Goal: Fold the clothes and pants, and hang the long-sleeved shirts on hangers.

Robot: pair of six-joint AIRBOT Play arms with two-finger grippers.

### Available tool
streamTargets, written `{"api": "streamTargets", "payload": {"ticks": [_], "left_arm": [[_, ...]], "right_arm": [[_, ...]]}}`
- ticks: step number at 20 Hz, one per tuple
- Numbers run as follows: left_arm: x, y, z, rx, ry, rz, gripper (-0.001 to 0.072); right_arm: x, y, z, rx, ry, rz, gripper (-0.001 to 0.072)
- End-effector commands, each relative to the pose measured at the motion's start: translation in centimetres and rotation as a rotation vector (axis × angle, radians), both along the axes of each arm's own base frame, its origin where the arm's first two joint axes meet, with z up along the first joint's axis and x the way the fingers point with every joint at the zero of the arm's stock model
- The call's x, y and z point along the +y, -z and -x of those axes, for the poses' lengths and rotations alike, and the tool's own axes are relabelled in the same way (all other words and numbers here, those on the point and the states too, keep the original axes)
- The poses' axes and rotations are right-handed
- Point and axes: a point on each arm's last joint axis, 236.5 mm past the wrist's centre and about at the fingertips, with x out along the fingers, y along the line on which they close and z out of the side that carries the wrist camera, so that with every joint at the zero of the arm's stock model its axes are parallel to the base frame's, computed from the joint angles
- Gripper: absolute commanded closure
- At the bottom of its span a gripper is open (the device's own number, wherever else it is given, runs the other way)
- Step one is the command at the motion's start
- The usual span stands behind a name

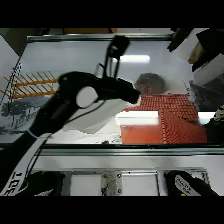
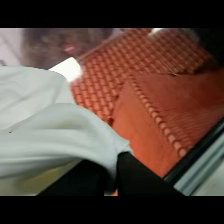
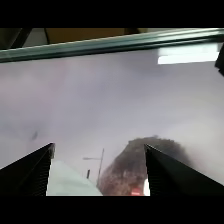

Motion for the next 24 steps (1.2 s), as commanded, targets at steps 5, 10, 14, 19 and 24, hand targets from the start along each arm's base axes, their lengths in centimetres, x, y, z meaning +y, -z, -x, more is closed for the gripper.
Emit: {"api": "streamTargets", "payload": {"ticks": [5, 10, 14, 19, 24], "left_arm": [[-2.0, 1.2, -2.4, -0.047, 0.01, -0.116, 0.0087], [11.0, 5.7, -7.8, 0.181, -0.203, -0.328, 0.0087], [16.4, 14.5, -6.1, 0.394, -0.277, -0.475, 0.0087], [14.6, 20.4, -2.3, 0.372, -0.175, -0.59, 0.0087], [13.3, 21.1, -3.1, 0.234, -0.113, -0.751, 0.0087]], "right_arm": [[-3.3, -0.6, 3.9, 0.028, 0.103, 0.175, 0.0105], [-1.2, 2.2, 3.9, 0.107, 0.031, 0.168, 0.0142], [1.5, 6.9, 3.8, 0.214, -0.051, 0.151, 0.0142], [3.1, 13.2, 4.2, 0.349, -0.104, 0.15, 0.0142], [3.6, 17.1, 5.0, 0.437, -0.123, 0.14, 0.0142]]}}
